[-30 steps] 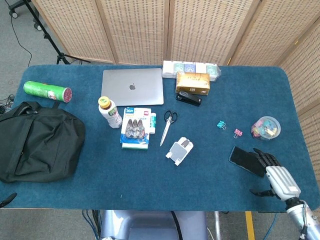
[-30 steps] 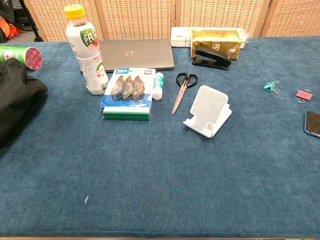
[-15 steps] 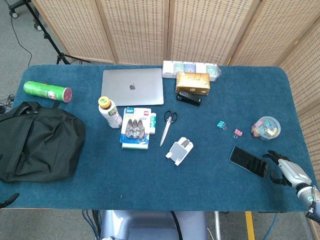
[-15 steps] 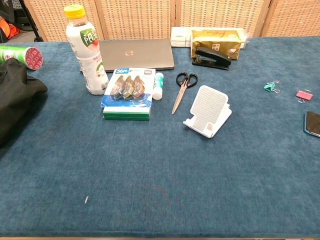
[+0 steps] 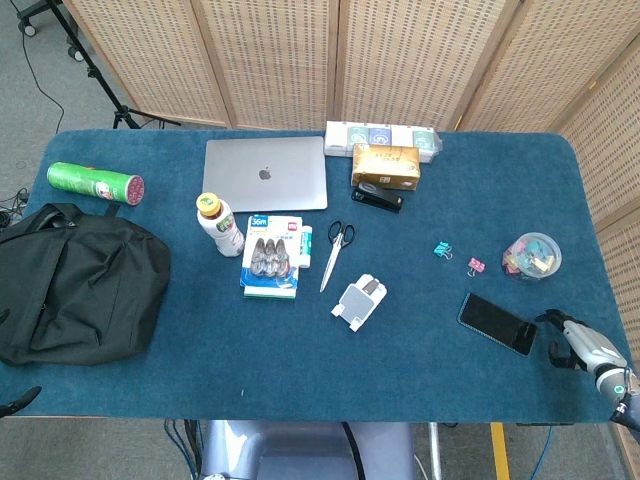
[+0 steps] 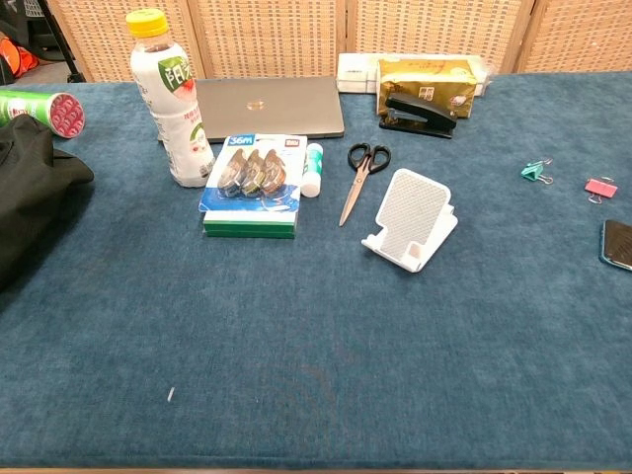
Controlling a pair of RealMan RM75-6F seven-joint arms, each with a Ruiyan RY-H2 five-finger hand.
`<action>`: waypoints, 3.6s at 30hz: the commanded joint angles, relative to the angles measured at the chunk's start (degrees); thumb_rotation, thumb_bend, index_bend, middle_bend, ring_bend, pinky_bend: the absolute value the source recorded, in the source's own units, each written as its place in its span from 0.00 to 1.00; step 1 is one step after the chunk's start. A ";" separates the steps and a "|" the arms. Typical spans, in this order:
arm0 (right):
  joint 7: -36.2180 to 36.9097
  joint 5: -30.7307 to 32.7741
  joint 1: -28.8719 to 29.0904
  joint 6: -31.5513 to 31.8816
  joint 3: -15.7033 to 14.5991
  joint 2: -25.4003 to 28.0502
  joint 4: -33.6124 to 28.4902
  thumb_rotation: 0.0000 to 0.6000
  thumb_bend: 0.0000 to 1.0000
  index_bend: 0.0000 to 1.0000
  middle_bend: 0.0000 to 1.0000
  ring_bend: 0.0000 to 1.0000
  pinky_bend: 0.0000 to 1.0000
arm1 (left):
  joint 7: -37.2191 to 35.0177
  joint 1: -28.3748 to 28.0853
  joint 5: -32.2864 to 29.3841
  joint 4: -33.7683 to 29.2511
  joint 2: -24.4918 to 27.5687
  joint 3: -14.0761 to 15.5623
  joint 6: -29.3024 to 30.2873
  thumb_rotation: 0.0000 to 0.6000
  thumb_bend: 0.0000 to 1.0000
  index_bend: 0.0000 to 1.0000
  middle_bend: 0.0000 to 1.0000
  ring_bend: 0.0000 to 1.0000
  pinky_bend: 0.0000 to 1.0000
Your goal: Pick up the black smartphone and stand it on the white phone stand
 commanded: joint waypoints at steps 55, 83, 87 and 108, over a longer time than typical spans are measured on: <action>-12.86 -7.72 5.00 -4.11 -3.64 3.50 -21.78 1.00 0.83 0.25 0.15 0.00 0.00 | -0.25 -0.22 0.18 -0.34 0.37 0.27 -0.43 1.00 0.00 0.00 0.00 0.00 0.00; -48.71 -1.49 12.43 7.44 1.75 4.06 -27.39 1.00 0.41 0.02 0.00 0.00 0.00 | 1.70 -0.64 0.23 -0.80 0.21 0.47 -1.47 1.00 0.00 0.00 0.00 0.00 0.00; -57.86 -0.59 15.55 6.20 1.38 3.05 -24.85 1.00 0.19 0.00 0.00 0.00 0.00 | 2.31 -0.89 0.06 -0.89 0.16 0.45 -2.01 1.00 0.00 0.00 0.00 0.00 0.00; -49.99 -6.21 21.53 -1.64 -0.53 -5.24 -14.90 1.00 0.00 0.00 0.00 0.00 0.00 | 0.72 -1.76 1.68 0.18 -1.49 -0.14 -0.70 1.00 0.00 0.00 0.00 0.00 0.00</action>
